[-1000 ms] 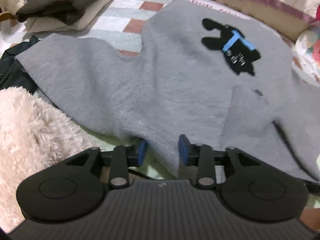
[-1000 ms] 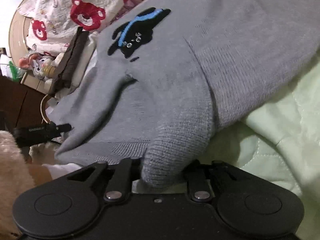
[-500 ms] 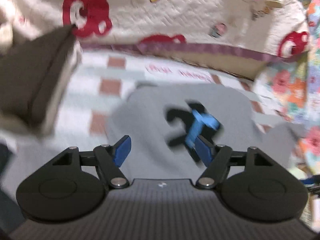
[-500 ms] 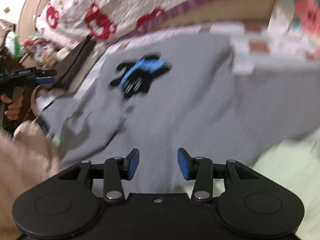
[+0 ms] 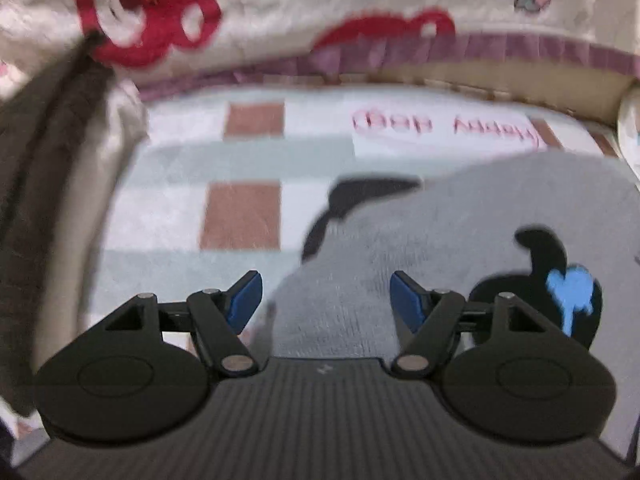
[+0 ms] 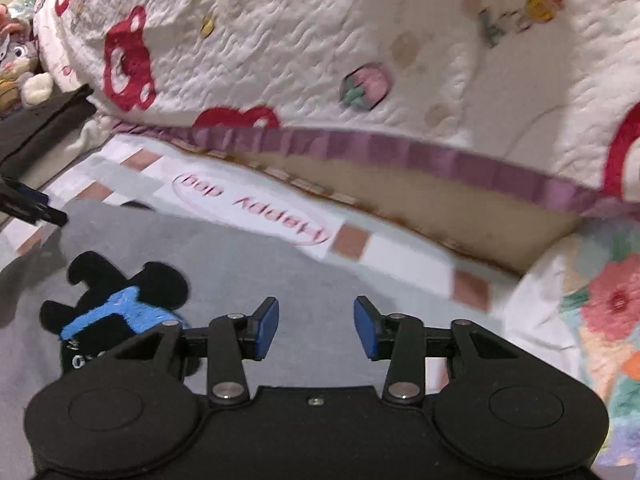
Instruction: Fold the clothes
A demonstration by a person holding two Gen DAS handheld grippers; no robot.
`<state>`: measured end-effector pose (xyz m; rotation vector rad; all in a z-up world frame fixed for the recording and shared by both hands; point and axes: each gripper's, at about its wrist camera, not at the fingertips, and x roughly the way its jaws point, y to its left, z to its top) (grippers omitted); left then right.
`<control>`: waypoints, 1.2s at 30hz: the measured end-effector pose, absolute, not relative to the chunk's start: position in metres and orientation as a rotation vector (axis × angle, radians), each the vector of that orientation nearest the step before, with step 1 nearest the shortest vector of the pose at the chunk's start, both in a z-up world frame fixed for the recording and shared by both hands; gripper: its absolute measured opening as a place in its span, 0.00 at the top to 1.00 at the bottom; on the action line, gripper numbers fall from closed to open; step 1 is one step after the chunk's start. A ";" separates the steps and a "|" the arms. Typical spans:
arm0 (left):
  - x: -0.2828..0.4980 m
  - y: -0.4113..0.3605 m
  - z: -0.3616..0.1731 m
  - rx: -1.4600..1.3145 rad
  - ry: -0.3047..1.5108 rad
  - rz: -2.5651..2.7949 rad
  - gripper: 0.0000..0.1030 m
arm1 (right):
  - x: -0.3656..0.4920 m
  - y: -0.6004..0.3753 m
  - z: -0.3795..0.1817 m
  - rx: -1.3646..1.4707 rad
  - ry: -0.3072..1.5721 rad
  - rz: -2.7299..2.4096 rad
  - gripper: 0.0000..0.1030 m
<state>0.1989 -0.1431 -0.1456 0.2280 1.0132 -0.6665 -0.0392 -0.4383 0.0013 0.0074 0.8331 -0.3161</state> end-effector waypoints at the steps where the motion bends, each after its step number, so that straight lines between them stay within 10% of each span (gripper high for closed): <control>1: 0.205 -0.141 -0.150 0.173 1.042 -0.690 0.32 | -0.038 -0.436 -0.003 0.005 0.847 -0.291 0.63; 8: 0.233 -0.149 -0.164 -0.057 1.083 -0.765 0.23 | -0.015 -0.456 -0.034 -0.011 1.059 -0.249 0.93; 16: 0.231 -0.165 -0.183 -0.079 1.113 -0.886 0.22 | -0.003 -0.458 -0.035 0.106 1.089 -0.263 0.90; 20: 0.214 -0.168 -0.180 -0.009 1.049 -0.913 0.72 | 0.014 -0.448 -0.036 0.098 1.069 -0.208 0.88; 36: 0.106 -0.142 -0.154 0.019 1.171 -1.196 0.83 | 0.097 -0.393 0.012 0.037 0.921 -0.032 0.75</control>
